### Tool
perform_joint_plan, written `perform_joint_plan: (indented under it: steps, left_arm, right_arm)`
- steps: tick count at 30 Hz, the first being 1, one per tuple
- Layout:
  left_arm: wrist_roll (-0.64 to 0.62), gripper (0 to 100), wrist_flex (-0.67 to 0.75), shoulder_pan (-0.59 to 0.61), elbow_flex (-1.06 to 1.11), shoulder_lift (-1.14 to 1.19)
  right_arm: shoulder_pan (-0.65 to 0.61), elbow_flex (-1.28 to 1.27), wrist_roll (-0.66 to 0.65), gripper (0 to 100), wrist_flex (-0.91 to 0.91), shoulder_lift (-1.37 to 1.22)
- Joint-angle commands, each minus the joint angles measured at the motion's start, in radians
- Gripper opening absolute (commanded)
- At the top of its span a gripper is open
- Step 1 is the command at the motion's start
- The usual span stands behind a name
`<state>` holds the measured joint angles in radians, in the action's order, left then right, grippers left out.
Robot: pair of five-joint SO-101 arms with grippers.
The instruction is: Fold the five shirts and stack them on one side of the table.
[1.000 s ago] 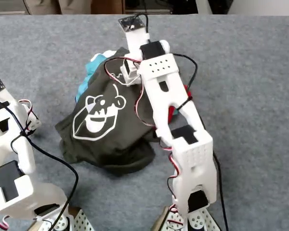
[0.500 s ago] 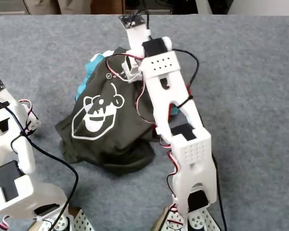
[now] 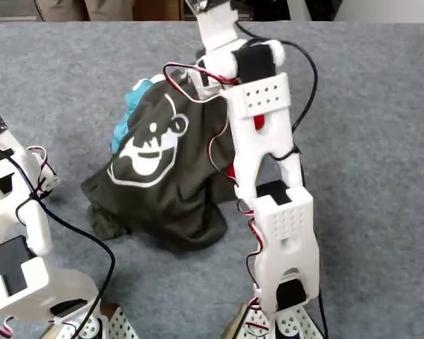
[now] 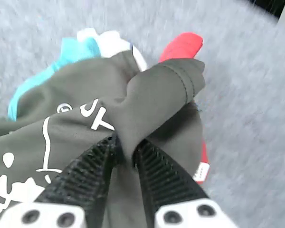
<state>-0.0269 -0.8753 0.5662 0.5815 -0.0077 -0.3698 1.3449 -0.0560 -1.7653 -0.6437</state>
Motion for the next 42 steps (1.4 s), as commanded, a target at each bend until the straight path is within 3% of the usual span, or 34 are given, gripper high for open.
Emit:
perform_joint_plan:
  steps: [1,10,25,32,34,39,42]
  left_arm:
    - [-0.009,2,0.008,-0.009,-0.002,-0.018]
    - [-0.009,2,0.008,-0.009,-0.002,-0.018]
    - [-0.005,2,0.005,-0.021,0.000,-0.018]
    - [-0.003,2,0.005,-0.026,0.002,-0.018]
    - [-0.003,2,0.005,-0.026,0.002,-0.018]
    - [-0.005,2,0.005,-0.025,-0.002,-0.019]
    - [-0.040,2,0.003,-0.014,-0.005,-0.019]
  right_arm:
    - [0.039,0.165,-0.068,0.5,0.000,0.005]
    - [0.068,0.323,-0.230,0.5,0.097,0.010]
    - [0.061,0.314,-0.233,1.6,-0.011,0.044]
    - [0.076,0.321,-0.236,32.4,-0.020,0.054]
    - [0.074,0.311,-0.236,36.1,-0.021,0.077]
    - [0.051,0.245,-0.232,30.6,-0.023,0.145]
    - [-0.018,0.027,-0.230,24.2,-0.023,0.208]
